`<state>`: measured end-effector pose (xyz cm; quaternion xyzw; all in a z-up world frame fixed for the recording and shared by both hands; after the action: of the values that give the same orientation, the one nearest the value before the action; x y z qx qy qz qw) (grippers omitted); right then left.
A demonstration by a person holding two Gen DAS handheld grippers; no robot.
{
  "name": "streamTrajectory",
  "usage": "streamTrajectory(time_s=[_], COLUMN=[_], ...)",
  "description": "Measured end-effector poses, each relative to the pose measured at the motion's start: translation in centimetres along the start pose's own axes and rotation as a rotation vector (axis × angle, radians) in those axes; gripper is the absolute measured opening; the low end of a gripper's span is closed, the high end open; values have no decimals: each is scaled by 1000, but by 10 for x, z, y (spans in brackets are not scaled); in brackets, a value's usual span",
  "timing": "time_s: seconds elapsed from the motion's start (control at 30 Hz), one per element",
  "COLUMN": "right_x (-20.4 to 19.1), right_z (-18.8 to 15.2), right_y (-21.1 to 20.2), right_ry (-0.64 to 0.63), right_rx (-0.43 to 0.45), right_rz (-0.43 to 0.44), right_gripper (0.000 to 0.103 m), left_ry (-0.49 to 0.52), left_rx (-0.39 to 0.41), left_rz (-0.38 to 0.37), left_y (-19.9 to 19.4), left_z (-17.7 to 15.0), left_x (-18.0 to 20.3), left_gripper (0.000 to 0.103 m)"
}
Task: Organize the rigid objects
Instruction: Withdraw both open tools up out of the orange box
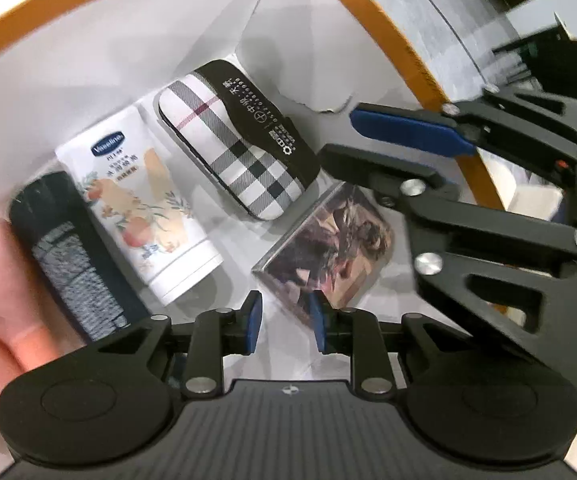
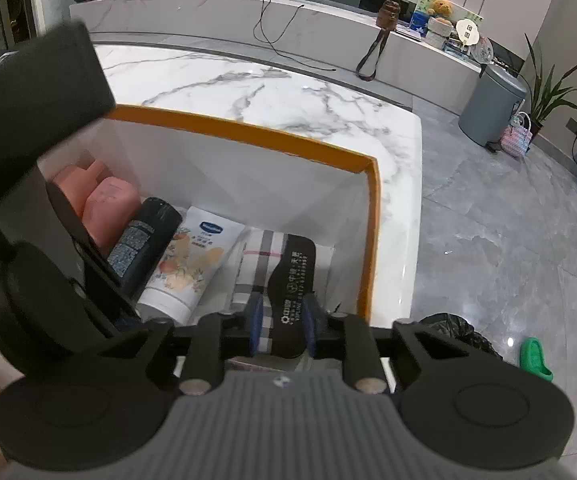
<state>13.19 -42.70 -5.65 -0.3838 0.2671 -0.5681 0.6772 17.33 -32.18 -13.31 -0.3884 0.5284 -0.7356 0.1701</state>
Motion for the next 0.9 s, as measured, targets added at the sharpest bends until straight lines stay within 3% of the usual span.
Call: streamTrajectory(time_s=[0.43,0.53,0.73,0.9], right_x=[-26,-39,-68,-94], right_z=[2,3,3,5], right_y=[-17,-21,-32,-37], right_ry=[16,21,29,31], right_rx=[24,29,53,57], right_rz=[13,28,73,100], right_gripper=[36,37,52,53], left_ry=[105,96,70,34], left_rx=[119,142,189,235], left_rz=[134,161,203,231], left_y=[-72,-87,-114,-136], left_z=[-38,-49,-81,-105], left_x=[5,2,-10,-22], left_gripper=[33,33,34,34])
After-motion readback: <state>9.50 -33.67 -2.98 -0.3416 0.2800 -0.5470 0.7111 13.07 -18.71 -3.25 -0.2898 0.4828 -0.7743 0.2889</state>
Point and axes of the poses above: each gripper's, at about its wrist camera, not at the fingertips, and y roughly the way its jaws point, x to its right, z to its top, the point moved 2 cm from there along y, roughly the way its jaws point, and after that the axes turned 2 degrees about y, right-handed, at the moved point
